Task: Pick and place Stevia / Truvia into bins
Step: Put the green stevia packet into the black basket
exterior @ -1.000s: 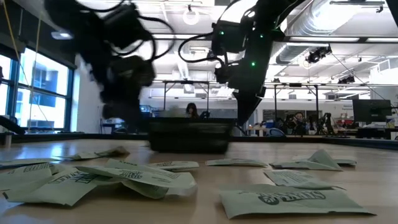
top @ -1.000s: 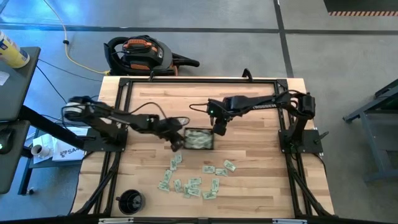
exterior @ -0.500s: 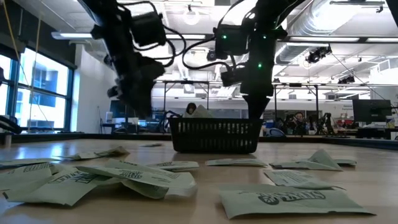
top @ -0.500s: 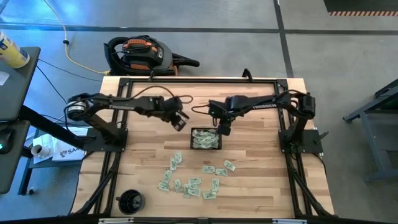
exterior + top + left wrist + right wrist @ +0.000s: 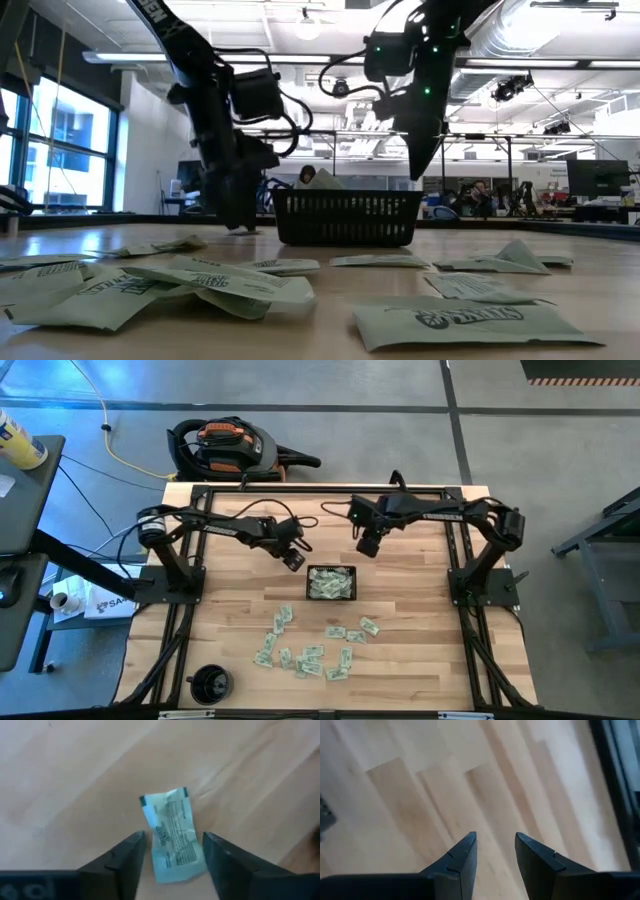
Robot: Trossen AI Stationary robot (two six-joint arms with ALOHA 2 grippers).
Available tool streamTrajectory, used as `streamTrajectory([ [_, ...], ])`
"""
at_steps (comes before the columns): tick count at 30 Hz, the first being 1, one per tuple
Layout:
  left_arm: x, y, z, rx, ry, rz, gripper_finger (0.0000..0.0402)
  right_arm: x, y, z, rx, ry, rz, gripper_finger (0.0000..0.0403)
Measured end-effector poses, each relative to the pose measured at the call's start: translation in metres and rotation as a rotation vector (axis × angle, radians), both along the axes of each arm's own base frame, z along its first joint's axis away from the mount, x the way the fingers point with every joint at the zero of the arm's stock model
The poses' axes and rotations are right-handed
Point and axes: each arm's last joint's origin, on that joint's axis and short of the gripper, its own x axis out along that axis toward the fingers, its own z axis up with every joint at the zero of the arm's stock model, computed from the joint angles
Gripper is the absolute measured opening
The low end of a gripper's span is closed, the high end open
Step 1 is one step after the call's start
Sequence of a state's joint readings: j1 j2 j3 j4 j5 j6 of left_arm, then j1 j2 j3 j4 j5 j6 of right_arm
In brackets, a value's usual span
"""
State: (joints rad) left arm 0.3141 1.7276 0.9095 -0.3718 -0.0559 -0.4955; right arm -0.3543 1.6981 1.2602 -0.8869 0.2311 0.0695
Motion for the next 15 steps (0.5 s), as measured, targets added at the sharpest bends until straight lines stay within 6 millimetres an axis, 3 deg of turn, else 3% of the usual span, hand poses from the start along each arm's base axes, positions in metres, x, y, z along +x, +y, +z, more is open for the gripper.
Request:
streamTrajectory([
  [5, -0.002, 0.001, -0.006, 0.043, 0.072, -0.014, 0.013, -0.009, -0.007, 0.007, -0.008, 0.005, -0.048, 0.0126],
  [9, -0.006, 0.004, 0.007, 0.044, 0.067, -0.036, 0.0026, -0.018, -0.007, 0.014, -0.019, 0.022, -0.072, 0.0126],
  [11, -0.006, 0.003, 0.023, 0.023, 0.032, -0.051, 0.0024, -0.022, -0.006, 0.021, -0.034, 0.019, -0.076, 0.0126],
  [15, 0.012, -0.005, 0.088, 0.03, -0.24, -0.165, 0.0049, -0.035, -0.001, 0.04, -0.075, -0.019, -0.12, 0.0126],
])
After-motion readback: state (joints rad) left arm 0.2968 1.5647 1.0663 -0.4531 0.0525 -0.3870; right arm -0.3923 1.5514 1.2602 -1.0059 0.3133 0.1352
